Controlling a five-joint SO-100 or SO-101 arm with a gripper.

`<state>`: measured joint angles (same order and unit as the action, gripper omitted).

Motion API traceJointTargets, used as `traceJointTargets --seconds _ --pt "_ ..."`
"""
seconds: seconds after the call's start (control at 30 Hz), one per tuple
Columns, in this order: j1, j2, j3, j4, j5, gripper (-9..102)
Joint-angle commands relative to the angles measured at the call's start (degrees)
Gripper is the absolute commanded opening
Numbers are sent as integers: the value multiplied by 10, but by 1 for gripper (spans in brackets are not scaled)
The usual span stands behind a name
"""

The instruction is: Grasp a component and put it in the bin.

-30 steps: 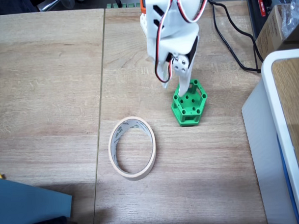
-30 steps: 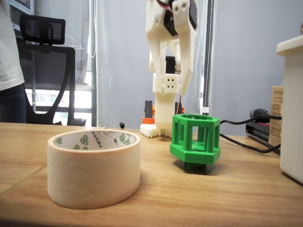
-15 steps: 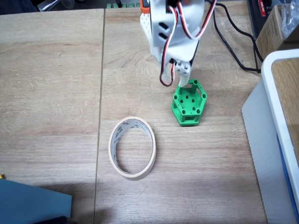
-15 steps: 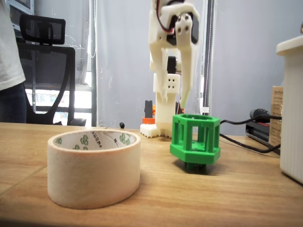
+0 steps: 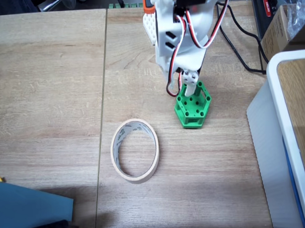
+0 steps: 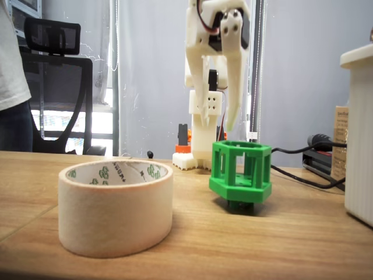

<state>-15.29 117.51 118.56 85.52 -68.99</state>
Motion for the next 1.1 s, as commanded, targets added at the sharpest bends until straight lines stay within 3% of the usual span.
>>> traceJointTargets --seconds 0.0,1.07 --pt "-4 -21 -44 7 1 15" --pt "-3 -174 -47 4 0 15"
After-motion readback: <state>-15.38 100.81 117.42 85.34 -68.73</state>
